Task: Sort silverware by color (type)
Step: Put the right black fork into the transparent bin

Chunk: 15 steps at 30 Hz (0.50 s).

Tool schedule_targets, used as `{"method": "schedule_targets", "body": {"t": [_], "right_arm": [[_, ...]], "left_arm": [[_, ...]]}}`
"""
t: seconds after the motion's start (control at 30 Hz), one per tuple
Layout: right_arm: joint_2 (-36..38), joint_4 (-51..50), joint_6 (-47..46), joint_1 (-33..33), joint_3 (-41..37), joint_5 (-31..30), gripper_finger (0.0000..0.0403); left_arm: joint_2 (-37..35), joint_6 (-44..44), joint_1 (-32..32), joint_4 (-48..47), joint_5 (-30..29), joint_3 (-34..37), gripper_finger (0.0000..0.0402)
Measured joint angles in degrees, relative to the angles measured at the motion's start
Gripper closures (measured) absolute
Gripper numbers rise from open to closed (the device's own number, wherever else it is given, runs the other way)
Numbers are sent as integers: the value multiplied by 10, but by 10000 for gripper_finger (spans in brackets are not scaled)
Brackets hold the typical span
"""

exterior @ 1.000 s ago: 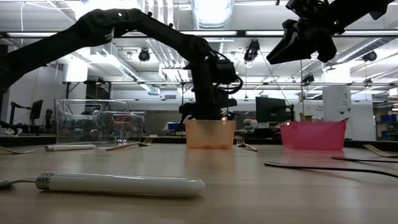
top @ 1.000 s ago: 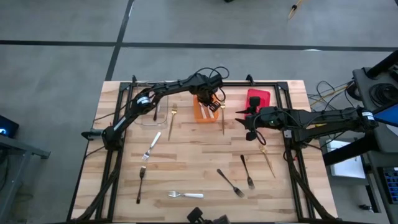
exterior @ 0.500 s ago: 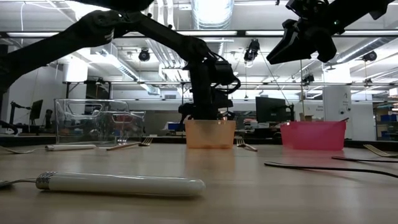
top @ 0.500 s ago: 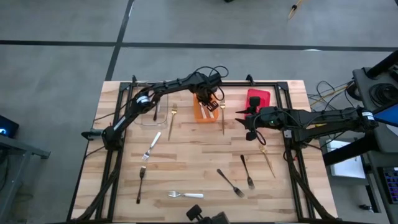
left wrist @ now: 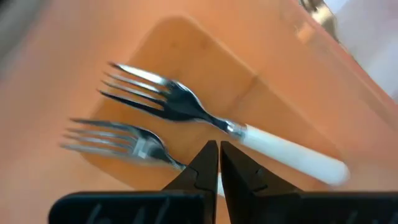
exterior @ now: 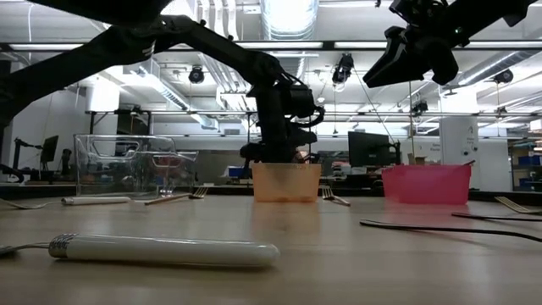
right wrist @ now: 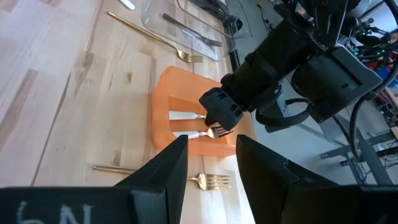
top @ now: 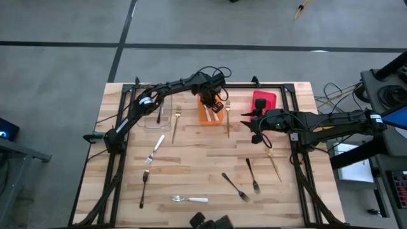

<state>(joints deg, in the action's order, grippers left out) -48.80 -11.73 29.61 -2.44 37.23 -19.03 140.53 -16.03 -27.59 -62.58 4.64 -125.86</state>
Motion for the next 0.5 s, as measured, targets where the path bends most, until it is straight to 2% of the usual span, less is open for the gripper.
{"method": "schedule_targets", "body": {"t": [0.37,0.5], "right_arm": [[0,0,0,0,0,0,275],[0,0,0,0,0,0,275]], "left_arm": [[0,-31,5,-21,82,0,402],[0,-36,5,-22,89,0,402]]}}
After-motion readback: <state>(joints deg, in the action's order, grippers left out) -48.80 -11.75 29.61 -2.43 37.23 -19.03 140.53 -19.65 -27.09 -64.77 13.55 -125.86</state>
